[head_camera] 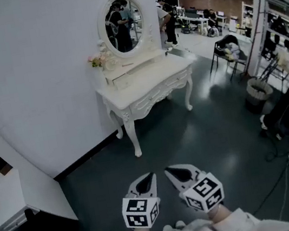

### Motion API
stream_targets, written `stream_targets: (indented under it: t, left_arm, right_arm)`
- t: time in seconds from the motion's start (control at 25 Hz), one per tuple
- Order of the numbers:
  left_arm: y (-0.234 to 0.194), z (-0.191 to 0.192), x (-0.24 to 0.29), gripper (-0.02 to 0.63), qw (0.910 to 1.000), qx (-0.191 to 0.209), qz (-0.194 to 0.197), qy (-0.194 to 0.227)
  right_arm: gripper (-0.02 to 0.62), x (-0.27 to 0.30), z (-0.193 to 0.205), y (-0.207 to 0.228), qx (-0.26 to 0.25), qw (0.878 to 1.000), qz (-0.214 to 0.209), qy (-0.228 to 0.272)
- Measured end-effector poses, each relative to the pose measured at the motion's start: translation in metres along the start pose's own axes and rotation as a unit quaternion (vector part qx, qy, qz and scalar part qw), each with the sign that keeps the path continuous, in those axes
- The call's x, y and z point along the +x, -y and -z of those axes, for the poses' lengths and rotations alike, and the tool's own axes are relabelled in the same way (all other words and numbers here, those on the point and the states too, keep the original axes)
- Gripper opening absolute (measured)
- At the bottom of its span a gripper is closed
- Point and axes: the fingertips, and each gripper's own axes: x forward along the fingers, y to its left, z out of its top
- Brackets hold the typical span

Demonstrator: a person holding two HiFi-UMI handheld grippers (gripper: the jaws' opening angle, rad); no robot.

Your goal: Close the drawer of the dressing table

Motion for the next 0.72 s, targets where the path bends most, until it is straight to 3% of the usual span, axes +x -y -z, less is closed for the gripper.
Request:
stream_targets:
  t: [0.44,0.72]
  left_arm:
    - [-0.007,0.002,0.008,0.008,1.0000,-0.005,-0.007,0.002]
    - [-0.007,-0.014,0.015,0.008,0.9991,-0.009,0.012,0.041]
  right_arm:
    - [0.006,0.003,0.000,0.004,-0.014,1.000,0.005,-0.002]
    - [0.008,0.001,-0.014,0.022,0.003,0.999,0.011,0.038]
